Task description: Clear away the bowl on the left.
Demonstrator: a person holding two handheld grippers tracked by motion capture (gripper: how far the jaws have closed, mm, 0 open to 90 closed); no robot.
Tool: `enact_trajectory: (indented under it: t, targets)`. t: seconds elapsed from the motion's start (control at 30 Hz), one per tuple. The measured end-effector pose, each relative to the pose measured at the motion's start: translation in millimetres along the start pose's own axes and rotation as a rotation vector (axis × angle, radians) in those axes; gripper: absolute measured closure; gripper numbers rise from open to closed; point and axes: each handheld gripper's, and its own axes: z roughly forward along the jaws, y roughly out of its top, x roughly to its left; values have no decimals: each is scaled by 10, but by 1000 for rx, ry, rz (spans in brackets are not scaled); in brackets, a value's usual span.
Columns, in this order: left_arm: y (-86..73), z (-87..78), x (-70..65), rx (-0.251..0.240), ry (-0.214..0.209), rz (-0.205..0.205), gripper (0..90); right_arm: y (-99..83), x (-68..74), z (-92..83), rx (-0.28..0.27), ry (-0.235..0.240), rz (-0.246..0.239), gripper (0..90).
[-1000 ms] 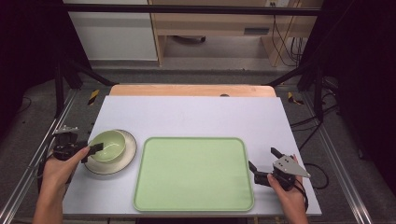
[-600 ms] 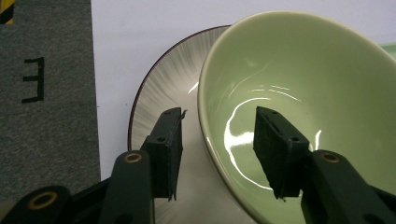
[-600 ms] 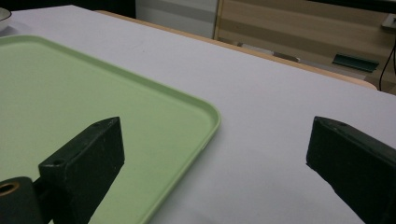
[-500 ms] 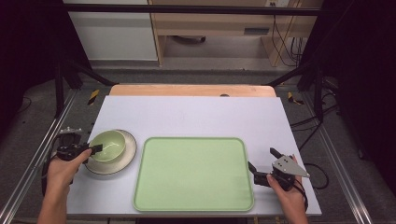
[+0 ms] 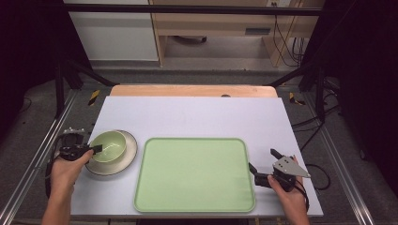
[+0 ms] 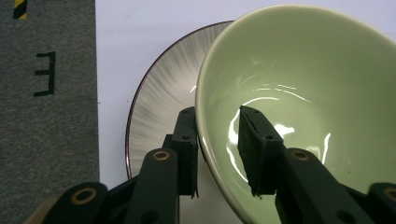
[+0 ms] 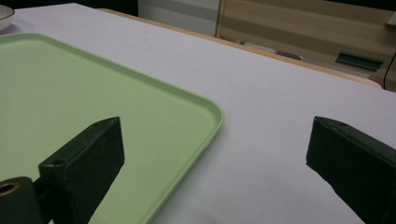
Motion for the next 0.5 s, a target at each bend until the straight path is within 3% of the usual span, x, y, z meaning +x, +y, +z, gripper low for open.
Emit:
enact_trajectory:
  t: [0.37, 0.5]
  targets:
    - [-13, 3, 27, -13, 8, -13, 801, -2, 1, 2, 2, -1, 0, 48]
    - [-23, 2, 34, -26, -21, -33, 831, -1, -5, -2, 3, -3, -1, 48]
